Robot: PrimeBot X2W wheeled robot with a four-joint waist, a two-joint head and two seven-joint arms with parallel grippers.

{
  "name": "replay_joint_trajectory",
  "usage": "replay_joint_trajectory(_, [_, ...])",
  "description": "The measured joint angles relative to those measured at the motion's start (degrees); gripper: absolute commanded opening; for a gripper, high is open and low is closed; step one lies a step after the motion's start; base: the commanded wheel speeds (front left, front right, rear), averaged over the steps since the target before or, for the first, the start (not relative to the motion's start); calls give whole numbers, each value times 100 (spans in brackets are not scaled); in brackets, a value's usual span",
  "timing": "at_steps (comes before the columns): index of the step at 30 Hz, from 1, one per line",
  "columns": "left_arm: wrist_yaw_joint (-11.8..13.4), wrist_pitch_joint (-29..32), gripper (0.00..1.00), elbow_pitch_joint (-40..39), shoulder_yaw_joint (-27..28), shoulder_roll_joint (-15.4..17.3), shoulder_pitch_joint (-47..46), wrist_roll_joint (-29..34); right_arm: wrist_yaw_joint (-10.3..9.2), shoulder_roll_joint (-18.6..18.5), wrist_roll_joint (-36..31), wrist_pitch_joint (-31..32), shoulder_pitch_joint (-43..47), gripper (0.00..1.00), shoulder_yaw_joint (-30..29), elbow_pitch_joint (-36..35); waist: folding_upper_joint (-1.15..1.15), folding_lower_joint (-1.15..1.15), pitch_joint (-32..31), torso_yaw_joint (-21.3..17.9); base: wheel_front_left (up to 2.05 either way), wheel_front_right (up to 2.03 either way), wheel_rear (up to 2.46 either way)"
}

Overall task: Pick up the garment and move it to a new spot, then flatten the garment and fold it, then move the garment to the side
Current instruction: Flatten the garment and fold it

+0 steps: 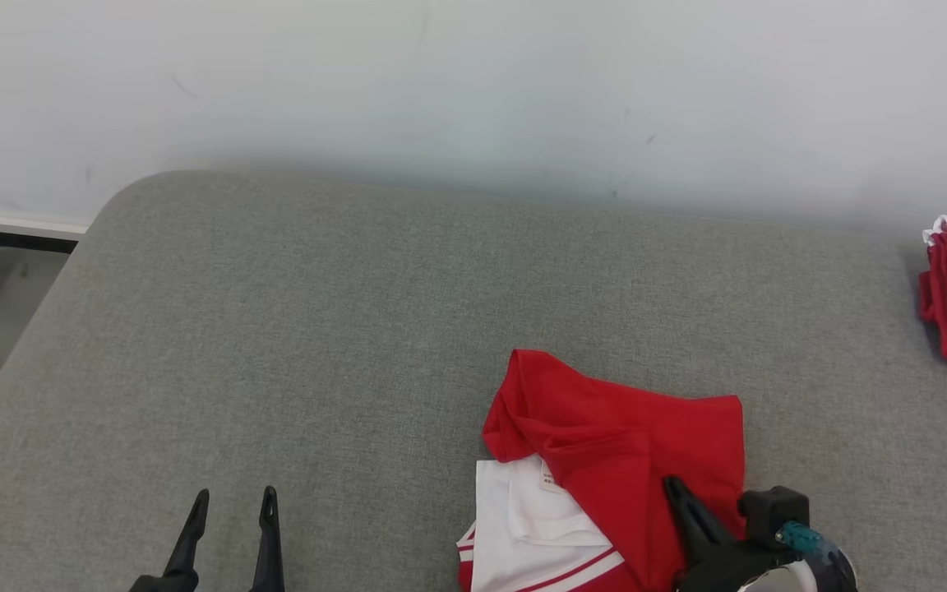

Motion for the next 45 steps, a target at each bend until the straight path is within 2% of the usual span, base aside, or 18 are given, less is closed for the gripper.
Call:
replay_joint_trajectory(9, [4,0,100,24,-69,0,-1,-9,0,134,198,-69,-160,0,490,368,0,0,20,91,0,0,0])
replay_joint_trajectory(20, [8,0,100,24,-109,1,-8,-60,0,300,253,-85,64,0,1359,-423,0,1,46,139,0,0,0])
replay_joint_trajectory(30, [41,0,100,15,-141,1,1,-67,0,410,481,-85,315,0,2169,-694,0,1,-20,169,0,0,0])
replay_joint_trajectory(38, [56,0,100,-43,-81,0,31,-63,0,76,376,-85,242,0,1445,-1395,0,1,-41,9,0,0,0])
replay_joint_trajectory(45, [89,0,100,-111,-79,0,37,-62,0,-96,-33,-85,523,0,221,-2145,0,1,-52,-229,0,0,0])
